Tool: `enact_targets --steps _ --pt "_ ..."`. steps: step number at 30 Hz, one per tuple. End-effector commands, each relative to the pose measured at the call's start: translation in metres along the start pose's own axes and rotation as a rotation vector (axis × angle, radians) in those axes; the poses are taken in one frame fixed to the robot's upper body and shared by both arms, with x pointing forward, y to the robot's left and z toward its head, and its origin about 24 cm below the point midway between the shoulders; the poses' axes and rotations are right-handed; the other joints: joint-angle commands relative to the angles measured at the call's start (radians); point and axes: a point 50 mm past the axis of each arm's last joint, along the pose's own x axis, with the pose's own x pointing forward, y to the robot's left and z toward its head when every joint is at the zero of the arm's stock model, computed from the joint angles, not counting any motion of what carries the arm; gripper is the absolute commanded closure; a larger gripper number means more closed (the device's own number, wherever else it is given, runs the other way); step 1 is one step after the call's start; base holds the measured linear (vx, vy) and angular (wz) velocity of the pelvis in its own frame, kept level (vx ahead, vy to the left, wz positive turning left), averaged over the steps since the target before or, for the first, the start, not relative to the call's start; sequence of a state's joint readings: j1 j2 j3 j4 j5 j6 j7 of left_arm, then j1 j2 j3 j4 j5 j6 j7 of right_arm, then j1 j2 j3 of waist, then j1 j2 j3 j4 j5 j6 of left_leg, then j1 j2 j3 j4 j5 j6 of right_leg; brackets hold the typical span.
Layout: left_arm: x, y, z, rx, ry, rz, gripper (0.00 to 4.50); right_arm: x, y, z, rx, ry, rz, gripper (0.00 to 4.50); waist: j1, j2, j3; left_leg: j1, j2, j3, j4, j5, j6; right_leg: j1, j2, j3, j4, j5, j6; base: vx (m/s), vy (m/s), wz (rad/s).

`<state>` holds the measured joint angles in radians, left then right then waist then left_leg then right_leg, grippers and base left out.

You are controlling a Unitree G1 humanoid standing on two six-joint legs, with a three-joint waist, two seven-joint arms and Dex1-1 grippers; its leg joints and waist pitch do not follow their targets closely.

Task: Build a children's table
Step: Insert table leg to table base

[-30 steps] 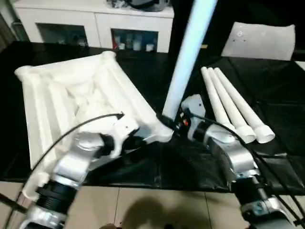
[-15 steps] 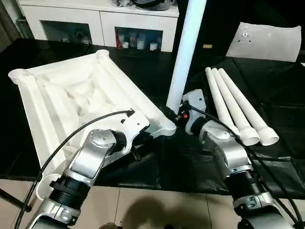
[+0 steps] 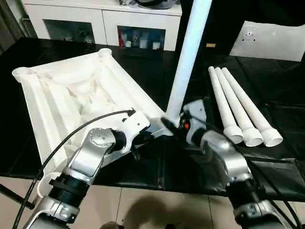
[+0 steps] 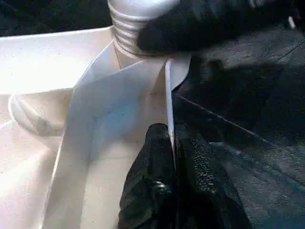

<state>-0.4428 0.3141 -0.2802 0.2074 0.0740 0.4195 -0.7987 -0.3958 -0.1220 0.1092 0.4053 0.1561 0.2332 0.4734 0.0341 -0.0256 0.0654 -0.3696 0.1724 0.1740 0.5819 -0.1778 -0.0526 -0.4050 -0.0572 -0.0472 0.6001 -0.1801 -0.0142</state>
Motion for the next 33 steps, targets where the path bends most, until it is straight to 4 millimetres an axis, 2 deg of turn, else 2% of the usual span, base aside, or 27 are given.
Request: enact_targets --steps 1,6,9,14,15,18,22,23,24,28,33 --pt "-0.004 0.01 0.011 0.057 -0.047 0.063 4.5 -0.004 0.0 -0.005 0.03 0.023 0.031 0.81 0.003 0.0 -0.053 0.005 0.053 -0.021 -0.079 -0.297 0.009 0.038 -0.082 0.051 -0.091 -0.366 -0.144 0.0 0.0 0.0" --pt "-0.007 0.012 0.007 0.112 -0.073 0.006 4.5 -0.022 -0.006 0.002 0.037 -0.05 0.044 0.3 0.007 0.0 -0.053 0.007 0.053 -0.02 -0.078 -0.281 0.022 0.038 -0.083 0.051 -0.094 -0.369 -0.132 0.0 0.0 0.0" --pt "-0.01 0.012 0.004 0.135 -0.076 -0.05 4.5 -0.031 -0.01 0.005 0.028 -0.072 0.064 0.06 0.01 -0.001 -0.055 0.006 0.053 -0.019 -0.077 -0.256 0.027 0.04 -0.082 0.051 -0.089 -0.336 -0.138 0.0 0.0 0.0" --pt "-0.016 0.01 -0.007 0.166 -0.04 -0.184 4.5 -0.05 -0.019 0.016 -0.018 -0.093 0.119 0.06 0.015 0.002 -0.058 0.009 0.056 -0.016 -0.076 -0.227 0.036 0.042 -0.082 0.051 -0.08 -0.264 -0.169 0.0 0.0 0.0" --pt "-0.019 0.01 -0.009 0.17 -0.043 -0.239 4.5 -0.056 -0.022 0.019 -0.072 -0.079 0.159 0.06 0.019 0.007 -0.058 0.011 0.056 -0.016 -0.075 -0.227 0.041 0.043 -0.083 0.051 -0.08 -0.261 -0.171 0.0 0.0 0.0" --pt "-0.022 0.009 -0.01 0.181 -0.048 -0.303 4.5 -0.061 -0.023 0.021 -0.117 -0.055 0.227 0.06 0.028 0.003 -0.059 0.013 0.056 -0.012 -0.073 -0.217 0.043 0.043 -0.082 0.051 -0.078 -0.242 -0.179 0.0 0.0 0.0" --pt "-0.025 0.007 -0.013 0.194 -0.035 -0.404 4.5 -0.066 -0.02 0.021 -0.183 0.01 0.348 0.06 0.032 0.0 -0.061 0.012 0.057 -0.013 -0.07 -0.203 0.05 0.048 -0.085 0.049 -0.076 -0.225 -0.192 0.0 0.0 0.0" --pt "-0.026 0.007 -0.015 0.201 -0.025 -0.434 4.5 -0.067 -0.018 0.021 -0.202 0.033 0.391 0.06 0.034 0.003 -0.062 0.013 0.058 -0.013 -0.07 -0.201 0.049 0.048 -0.085 0.049 -0.073 -0.221 -0.193 0.0 0.0 0.0" --pt "-0.026 0.007 -0.015 0.221 -0.014 -0.473 4.5 -0.068 -0.016 0.021 -0.22 0.062 0.449 0.06 0.036 0.001 -0.061 0.012 0.058 -0.012 -0.069 -0.2 0.052 0.048 -0.085 0.049 -0.074 -0.222 -0.193 0.0 0.0 0.0" --pt "-0.026 0.008 -0.015 0.256 0.003 -0.521 4.5 -0.066 -0.012 0.021 -0.264 0.094 0.532 0.06 0.049 -0.001 -0.061 0.016 0.06 -0.012 -0.069 -0.197 0.053 0.047 -0.087 0.048 -0.073 -0.233 -0.197 0.0 0.0 0.0" --pt "-0.024 0.008 -0.012 0.297 0.02 -0.575 4.5 -0.057 -0.012 0.019 -0.291 0.109 0.55 0.06 0.053 -0.001 -0.064 0.017 0.06 -0.011 -0.066 -0.19 0.041 0.047 -0.089 0.048 -0.068 -0.212 -0.211 0.0 0.0 0.0"
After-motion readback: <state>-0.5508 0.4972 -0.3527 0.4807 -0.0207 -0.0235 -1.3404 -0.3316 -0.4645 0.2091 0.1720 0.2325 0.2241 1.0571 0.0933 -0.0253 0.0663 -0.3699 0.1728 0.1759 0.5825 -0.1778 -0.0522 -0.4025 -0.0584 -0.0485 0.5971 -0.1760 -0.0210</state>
